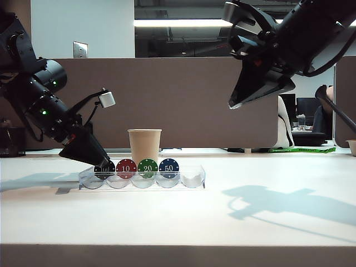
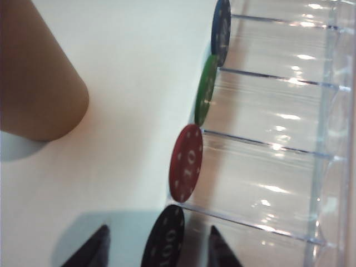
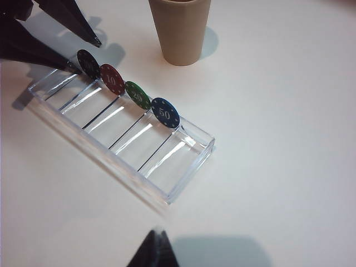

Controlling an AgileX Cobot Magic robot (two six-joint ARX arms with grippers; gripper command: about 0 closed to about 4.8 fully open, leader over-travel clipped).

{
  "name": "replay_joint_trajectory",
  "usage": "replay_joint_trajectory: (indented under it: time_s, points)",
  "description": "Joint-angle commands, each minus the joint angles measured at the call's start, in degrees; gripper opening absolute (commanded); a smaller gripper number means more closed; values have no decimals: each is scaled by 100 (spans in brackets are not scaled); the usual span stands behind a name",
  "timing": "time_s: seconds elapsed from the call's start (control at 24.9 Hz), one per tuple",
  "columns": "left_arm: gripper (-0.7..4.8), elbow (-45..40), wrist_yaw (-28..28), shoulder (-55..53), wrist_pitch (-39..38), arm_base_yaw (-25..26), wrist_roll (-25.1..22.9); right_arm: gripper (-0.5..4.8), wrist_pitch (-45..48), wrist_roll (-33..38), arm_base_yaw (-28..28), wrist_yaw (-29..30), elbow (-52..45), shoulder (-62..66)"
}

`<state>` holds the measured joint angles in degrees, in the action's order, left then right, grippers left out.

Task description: Pick up the chip with the greater value and put it into the paper cup.

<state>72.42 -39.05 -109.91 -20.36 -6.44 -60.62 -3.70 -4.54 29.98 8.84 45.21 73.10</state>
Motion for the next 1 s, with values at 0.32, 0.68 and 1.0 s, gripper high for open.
replay_joint_trajectory:
  time_s: [0.32,0.68,1.0]
  points:
    - [182,26,-11,4,33,-9,0,-1,96,2,2,7,20,-13]
    - [178,26,46,4,31,-9,0,-1,94,2,2,4,20,-13]
    - [137,26,48,4,33,-9,4,-1,94,2,2,7,20,-13]
